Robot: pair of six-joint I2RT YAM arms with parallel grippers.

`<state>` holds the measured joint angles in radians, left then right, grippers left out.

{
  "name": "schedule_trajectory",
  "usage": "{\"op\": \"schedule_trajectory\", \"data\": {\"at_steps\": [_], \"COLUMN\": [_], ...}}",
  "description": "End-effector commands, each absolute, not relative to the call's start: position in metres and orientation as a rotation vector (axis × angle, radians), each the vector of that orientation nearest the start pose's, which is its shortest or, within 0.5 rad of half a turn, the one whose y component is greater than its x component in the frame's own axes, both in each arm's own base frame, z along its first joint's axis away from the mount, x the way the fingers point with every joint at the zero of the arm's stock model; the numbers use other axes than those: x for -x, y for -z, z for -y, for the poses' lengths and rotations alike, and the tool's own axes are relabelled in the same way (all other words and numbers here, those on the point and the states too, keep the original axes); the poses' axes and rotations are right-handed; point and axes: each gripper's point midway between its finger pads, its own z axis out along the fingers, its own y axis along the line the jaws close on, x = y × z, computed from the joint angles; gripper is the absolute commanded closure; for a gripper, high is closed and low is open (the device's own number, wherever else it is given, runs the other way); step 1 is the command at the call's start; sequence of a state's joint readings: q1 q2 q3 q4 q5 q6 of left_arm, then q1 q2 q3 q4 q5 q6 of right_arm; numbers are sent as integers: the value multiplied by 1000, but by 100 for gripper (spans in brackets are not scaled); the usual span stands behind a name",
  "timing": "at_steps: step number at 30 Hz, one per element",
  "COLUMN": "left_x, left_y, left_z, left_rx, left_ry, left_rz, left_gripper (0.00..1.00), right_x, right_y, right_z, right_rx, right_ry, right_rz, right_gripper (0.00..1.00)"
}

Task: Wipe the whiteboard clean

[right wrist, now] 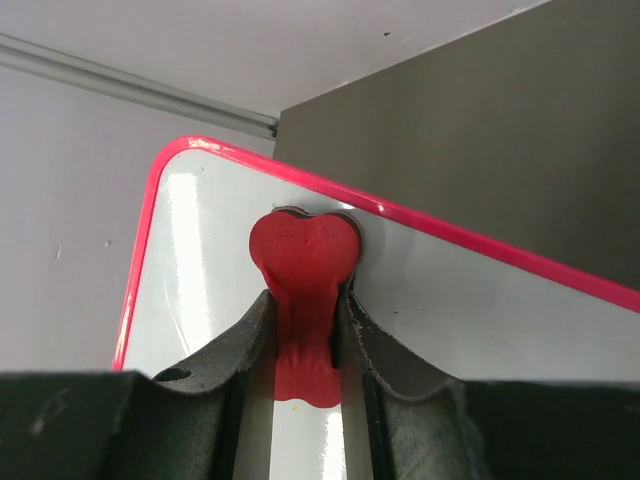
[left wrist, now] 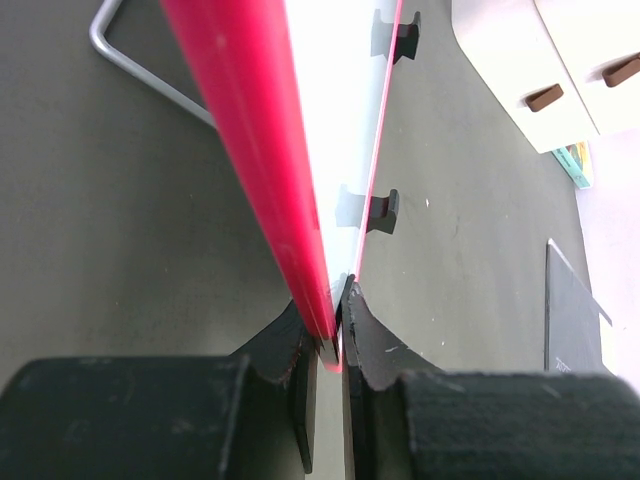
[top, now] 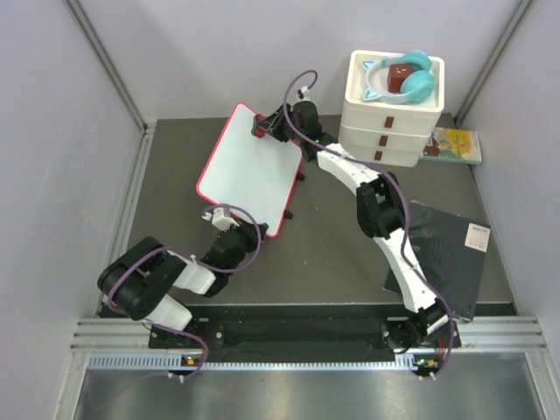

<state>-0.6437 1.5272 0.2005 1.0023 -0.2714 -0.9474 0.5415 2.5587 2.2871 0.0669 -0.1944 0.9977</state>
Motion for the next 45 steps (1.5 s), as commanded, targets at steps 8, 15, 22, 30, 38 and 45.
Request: {"op": "schedule_trajectory", "data": {"at_steps": [8, 15, 22, 30, 38, 45], "left_x": [-210, -209, -209, -210, -209, -209], "left_y": [67, 67, 67, 68, 68, 69], "left_z": [147, 147, 148, 148, 148, 149], "left_rx": [298, 291, 285, 279, 275, 268], "left_ry": [382, 374, 369, 355, 353, 349], "left_rz": [-2412, -2414, -2415, -2415, -2418, -2419], "left_gripper": [100, 100, 100, 100, 100, 100], "right_x": [-496, -495, -549, -588, -567, -501], "right_y": [-273, -269, -235, -184, -178, -205], "right_z": [-517, -525, -485, -436, -444, -488], "right_rx": [20, -28, -213, -310, -183, 125], "right_ry": [-1433, -1457, -1364, -1259, -1273, -1325], "right_rz": [-1821, -1816, -1828, -1916, -1960, -1975], "right_gripper": [100, 100, 100, 100, 100, 100]}}
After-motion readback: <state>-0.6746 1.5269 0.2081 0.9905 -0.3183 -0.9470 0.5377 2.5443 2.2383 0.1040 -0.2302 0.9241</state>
